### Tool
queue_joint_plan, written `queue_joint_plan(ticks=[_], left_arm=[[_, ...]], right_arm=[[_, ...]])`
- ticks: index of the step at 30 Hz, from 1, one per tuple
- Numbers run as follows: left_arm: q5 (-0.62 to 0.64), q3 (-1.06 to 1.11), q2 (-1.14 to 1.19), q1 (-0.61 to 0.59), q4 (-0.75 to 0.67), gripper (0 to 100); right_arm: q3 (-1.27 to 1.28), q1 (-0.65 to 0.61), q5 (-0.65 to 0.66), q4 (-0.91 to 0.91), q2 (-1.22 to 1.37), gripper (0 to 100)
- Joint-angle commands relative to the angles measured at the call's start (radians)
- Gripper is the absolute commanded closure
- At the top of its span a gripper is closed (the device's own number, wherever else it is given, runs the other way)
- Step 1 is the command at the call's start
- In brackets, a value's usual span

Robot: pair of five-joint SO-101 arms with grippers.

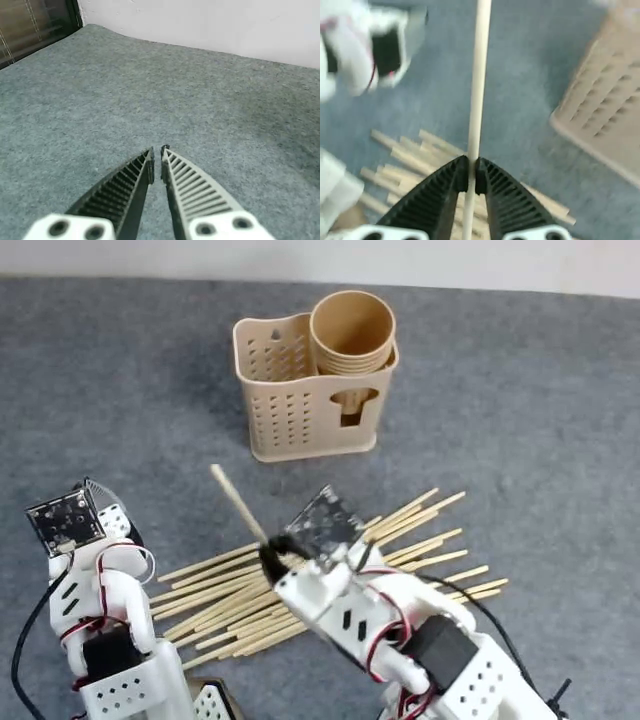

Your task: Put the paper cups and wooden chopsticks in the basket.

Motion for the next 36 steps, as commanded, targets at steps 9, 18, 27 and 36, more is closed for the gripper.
queue_joint_plan(ticks=[9,18,27,36], left_arm=[[0.006,-0.004,-0.012,-0.002,-0.023,95],[0.005,-0.004,-0.012,-0.002,-0.023,95],[0.003,-0.004,-0.012,-0.002,-0.023,94],[0.003,-0.004,-0.012,-0.001,-0.023,94]], right_arm=[[-0.262,0.165,0.012,-0.453,0.211,99.3],[-0.478,0.292,0.006,-0.644,0.529,99.3],[-0.624,0.354,0.011,-0.88,0.707,99.3],[-0.619,0.361,0.011,-1.115,0.839,99.3]])
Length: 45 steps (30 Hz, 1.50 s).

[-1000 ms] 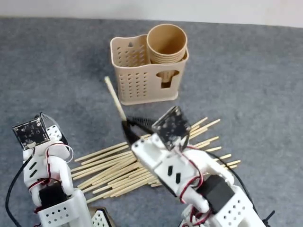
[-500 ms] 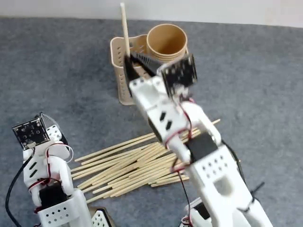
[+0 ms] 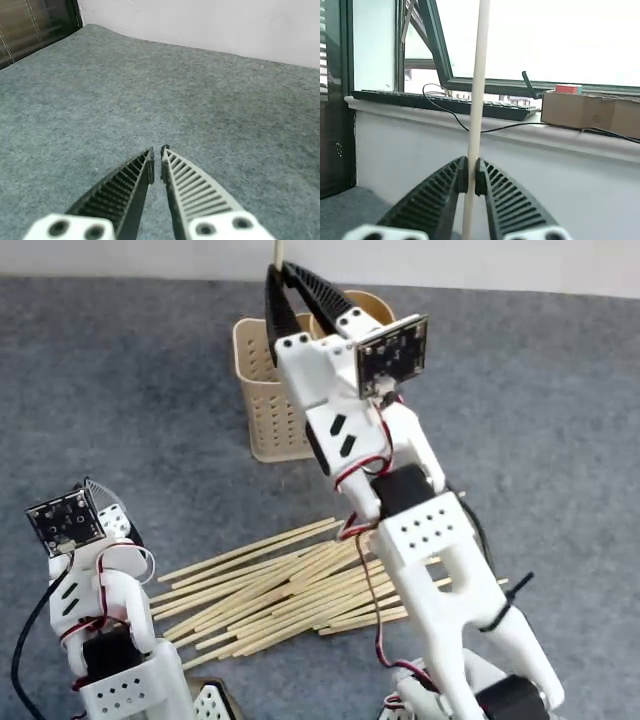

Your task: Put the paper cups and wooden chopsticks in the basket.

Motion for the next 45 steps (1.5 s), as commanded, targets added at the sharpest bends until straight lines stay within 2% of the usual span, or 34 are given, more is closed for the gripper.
queue_joint_plan(ticks=[1,13,19,26,37,42,45], left_arm=[[0.003,-0.004,-0.012,-0.001,-0.023,94],[0.003,-0.002,-0.012,-0.001,-0.023,94],[0.003,0.005,-0.012,-0.001,-0.025,94],[0.003,0.013,-0.01,-0.001,-0.049,94],[0.003,0.013,-0.01,-0.001,-0.049,94],[0.003,0.013,-0.01,-0.001,-0.049,94],[0.003,0.013,-0.01,-0.001,-0.046,94]], right_arm=[[-0.053,0.012,0.011,-0.051,0.025,99.3],[0.041,0.024,0.011,-0.053,0.108,98.7],[0.077,0.024,0.011,-0.047,0.104,86.5],[0.082,0.022,0.011,-0.036,0.088,86.1],[0.082,0.021,0.005,0.42,-0.211,86.2],[0.084,0.021,0.005,0.674,-0.351,99.8],[0.122,0.022,0.005,0.803,-0.44,99.3]])
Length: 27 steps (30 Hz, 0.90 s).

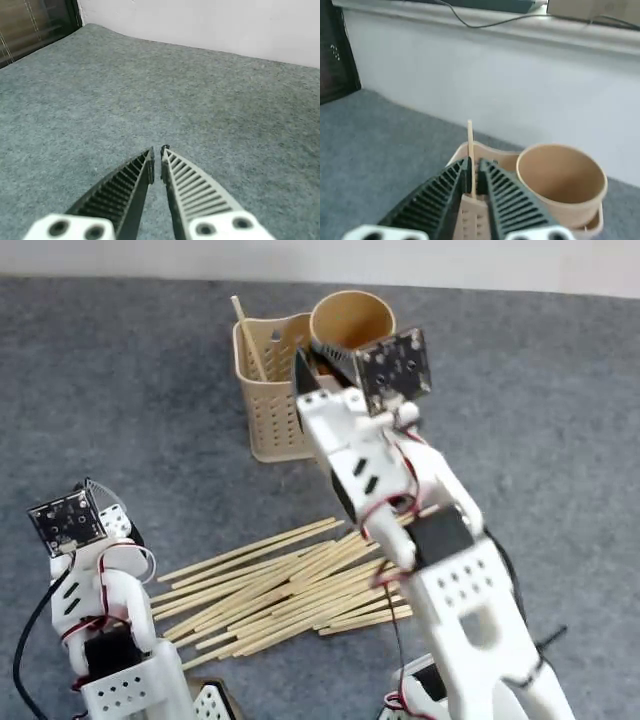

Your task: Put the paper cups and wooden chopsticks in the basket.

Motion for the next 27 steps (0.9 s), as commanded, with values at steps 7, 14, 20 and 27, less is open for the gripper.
queue_joint_plan(ticks=[7,14,20,27], left_arm=[[0.003,-0.018,-0.01,-0.001,-0.017,94],[0.003,-0.025,-0.01,-0.001,-0.017,94],[0.003,-0.102,-0.01,0.015,0.071,94],[-0.061,-0.226,-0.008,0.153,0.23,94]], right_arm=[[0.321,0.033,0.005,0.133,-0.404,99.4],[0.573,0.108,0.005,0.133,-0.651,99.4],[0.719,0.194,0.003,0.133,-0.808,99.4],[0.941,0.229,0.003,0.133,-1.052,99.4]])
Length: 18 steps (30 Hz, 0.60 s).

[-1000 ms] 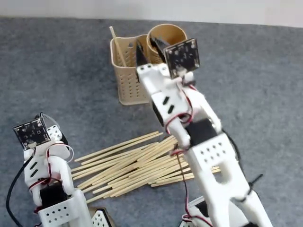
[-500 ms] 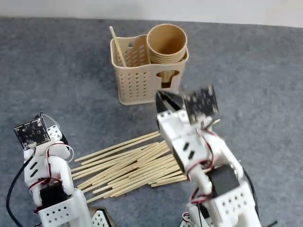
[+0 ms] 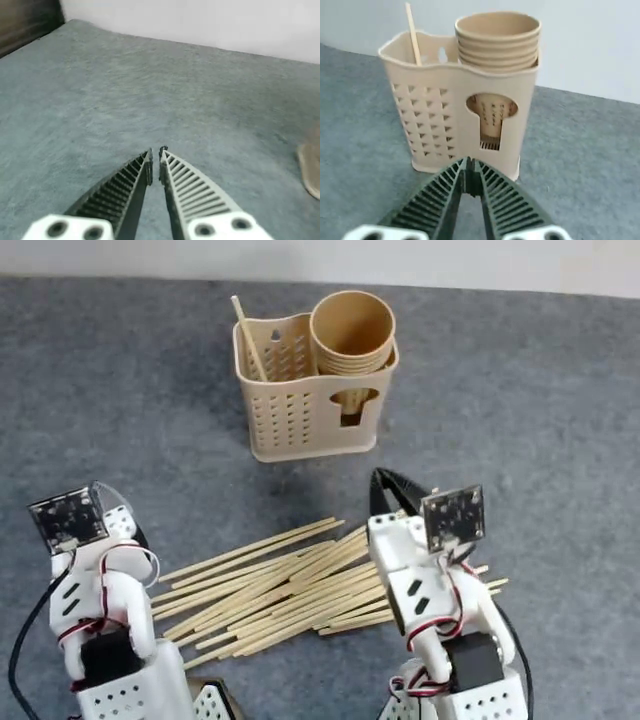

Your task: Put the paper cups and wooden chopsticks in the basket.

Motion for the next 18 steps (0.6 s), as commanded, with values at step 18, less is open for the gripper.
queue_joint_plan(ticks=[18], left_arm=[[-0.287,-0.43,0.012,0.519,0.448,95]], right_arm=[[0.116,0.282,-0.199,0.007,-0.113,99.4]])
